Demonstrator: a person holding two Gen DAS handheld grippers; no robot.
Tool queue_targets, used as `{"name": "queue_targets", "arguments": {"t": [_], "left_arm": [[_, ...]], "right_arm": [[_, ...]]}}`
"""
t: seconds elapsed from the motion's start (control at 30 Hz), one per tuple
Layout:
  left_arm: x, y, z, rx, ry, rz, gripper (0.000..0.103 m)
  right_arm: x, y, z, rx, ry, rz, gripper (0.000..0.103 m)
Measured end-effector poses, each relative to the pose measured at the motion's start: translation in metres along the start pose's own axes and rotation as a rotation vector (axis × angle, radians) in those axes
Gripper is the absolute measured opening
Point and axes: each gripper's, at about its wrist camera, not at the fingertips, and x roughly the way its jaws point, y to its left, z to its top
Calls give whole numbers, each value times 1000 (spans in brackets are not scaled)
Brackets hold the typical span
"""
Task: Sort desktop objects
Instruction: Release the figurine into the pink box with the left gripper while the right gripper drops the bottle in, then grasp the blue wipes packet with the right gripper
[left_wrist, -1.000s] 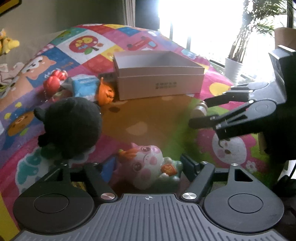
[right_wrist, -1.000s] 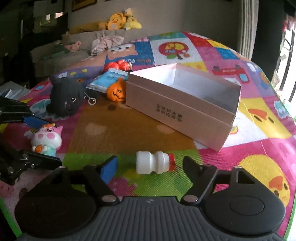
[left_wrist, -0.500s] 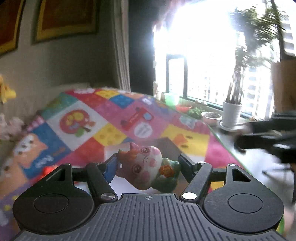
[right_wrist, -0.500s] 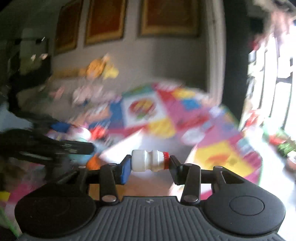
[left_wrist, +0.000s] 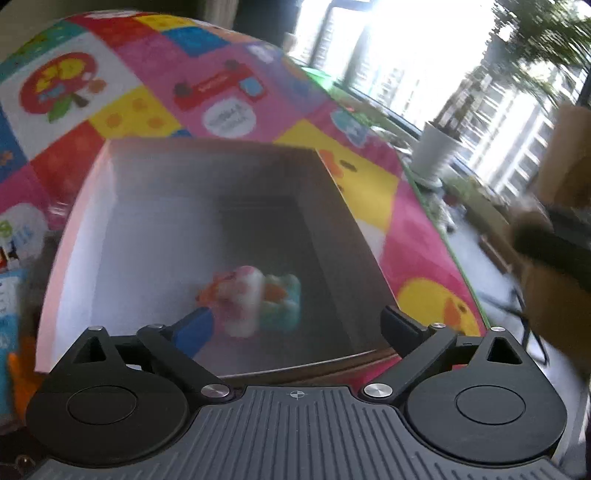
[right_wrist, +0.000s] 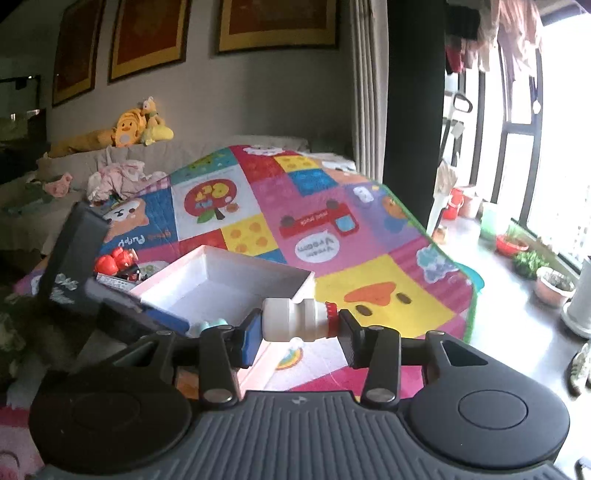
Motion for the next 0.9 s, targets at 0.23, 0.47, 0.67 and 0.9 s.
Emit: {"name": "queue_targets", "arguments": {"t": [0.23, 0.47, 0.67, 0.9], "left_arm": [[-26, -27, -34, -38, -69, -60, 99], [-114, -11, -77, 6, -274, 56, 102], [-165, 21, -120, 23, -405, 346, 103], [-148, 67, -151, -76, -311, 503, 103]], "right_arm": [[66, 21, 31, 51, 107, 105, 43], [97, 33, 33, 36, 162, 61, 51], [74, 64, 15, -48, 153, 95, 52], [83, 149, 17, -209, 189, 260, 53]]}}
